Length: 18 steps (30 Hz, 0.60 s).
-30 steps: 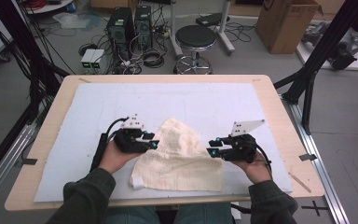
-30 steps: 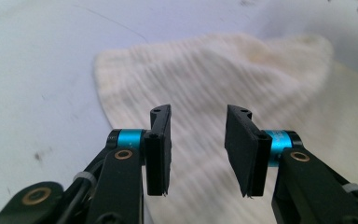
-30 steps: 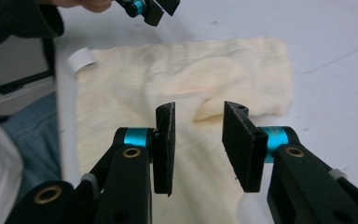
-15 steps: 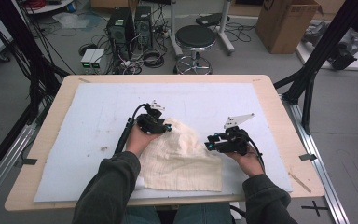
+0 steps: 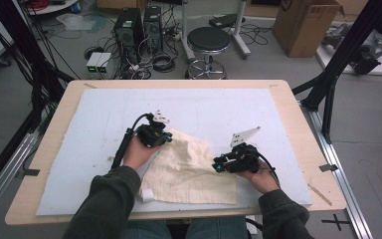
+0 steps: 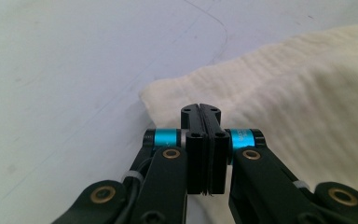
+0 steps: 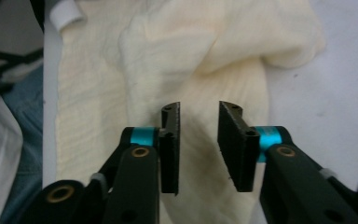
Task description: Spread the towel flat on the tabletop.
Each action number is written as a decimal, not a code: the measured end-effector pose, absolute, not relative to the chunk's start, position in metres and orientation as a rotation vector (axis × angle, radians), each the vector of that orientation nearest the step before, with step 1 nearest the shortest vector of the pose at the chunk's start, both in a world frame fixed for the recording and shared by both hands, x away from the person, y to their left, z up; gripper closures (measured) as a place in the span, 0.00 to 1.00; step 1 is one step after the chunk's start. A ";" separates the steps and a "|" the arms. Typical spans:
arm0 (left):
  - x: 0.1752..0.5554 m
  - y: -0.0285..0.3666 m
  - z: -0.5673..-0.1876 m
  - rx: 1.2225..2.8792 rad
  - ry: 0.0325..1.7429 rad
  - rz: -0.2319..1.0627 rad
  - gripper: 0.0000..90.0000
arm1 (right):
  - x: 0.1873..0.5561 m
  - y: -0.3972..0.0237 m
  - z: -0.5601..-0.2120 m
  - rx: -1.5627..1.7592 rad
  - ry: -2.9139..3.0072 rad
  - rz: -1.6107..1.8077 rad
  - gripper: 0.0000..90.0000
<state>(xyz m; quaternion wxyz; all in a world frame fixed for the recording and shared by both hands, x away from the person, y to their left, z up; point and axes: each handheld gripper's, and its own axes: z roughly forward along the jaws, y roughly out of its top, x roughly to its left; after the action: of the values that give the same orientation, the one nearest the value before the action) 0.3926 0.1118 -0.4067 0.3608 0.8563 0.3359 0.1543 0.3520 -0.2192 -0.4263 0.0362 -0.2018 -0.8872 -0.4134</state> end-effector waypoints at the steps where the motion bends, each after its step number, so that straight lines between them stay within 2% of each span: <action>1: 0.387 0.119 -0.404 2.200 0.865 0.397 0.99 | 0.350 -0.216 -0.428 -0.602 -2.744 -1.247 0.88; 4: 0.366 0.138 -0.397 2.199 0.845 0.416 0.99 | 0.343 -0.209 -0.427 -0.555 -2.772 -1.210 0.96; 7: 0.344 0.151 -0.394 2.205 0.822 0.429 0.99 | 0.333 -0.203 -0.423 -0.519 -2.781 -1.221 0.99; 14: 0.309 0.178 -0.403 2.182 0.834 0.401 0.98 | 0.304 -0.188 -0.420 -0.423 -2.779 -1.171 0.99; 18: 0.299 0.187 -0.413 2.165 0.852 0.393 0.98 | 0.299 -0.182 -0.411 -0.376 -2.803 -1.199 0.89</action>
<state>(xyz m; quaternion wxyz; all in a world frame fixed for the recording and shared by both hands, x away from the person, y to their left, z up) 0.2994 0.1871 -0.4126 0.3810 0.8484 0.3336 0.1539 0.2986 -0.1817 -0.4107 0.0350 -0.1224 -0.9119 -0.3902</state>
